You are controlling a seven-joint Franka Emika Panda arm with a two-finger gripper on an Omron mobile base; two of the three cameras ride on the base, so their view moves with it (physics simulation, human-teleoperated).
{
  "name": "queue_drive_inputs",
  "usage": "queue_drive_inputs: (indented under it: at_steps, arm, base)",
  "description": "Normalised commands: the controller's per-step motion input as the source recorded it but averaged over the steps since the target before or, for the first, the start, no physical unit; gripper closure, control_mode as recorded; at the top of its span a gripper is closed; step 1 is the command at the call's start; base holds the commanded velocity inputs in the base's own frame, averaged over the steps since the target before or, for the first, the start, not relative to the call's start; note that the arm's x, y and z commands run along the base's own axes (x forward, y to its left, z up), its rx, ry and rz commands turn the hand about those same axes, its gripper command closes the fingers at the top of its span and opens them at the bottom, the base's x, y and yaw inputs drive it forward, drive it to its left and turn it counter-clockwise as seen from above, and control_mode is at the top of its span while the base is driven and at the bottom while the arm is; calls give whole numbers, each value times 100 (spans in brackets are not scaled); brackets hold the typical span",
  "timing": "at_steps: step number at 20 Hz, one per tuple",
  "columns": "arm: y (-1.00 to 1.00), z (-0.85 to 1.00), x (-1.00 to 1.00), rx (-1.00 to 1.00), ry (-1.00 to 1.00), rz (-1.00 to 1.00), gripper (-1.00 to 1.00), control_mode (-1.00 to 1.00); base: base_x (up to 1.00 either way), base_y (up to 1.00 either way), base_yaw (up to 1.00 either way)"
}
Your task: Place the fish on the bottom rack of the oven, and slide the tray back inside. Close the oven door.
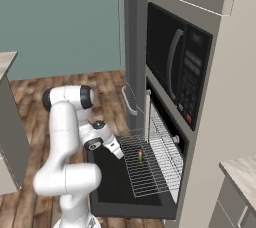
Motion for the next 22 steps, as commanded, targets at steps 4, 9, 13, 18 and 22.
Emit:
queue_drive_inputs:
  at_steps: [4, 9, 13, 18, 22]
  arm:
    - [42, -64, 0, 0, -10, -3, -100, -100]
    - [15, -53, 3, 0, -6, -5, -100, -100]
    - [-5, -43, 18, 0, -6, -5, -100, -100]
    - [-4, -46, 30, 2, -5, -6, -100, -100]
    - [-9, -45, 47, 5, -3, -5, -100, -100]
  base:
    - [0, 0, 0]
    - [0, 0, 0]
    - [0, 0, 0]
    - [0, 0, 0]
    - [0, 0, 0]
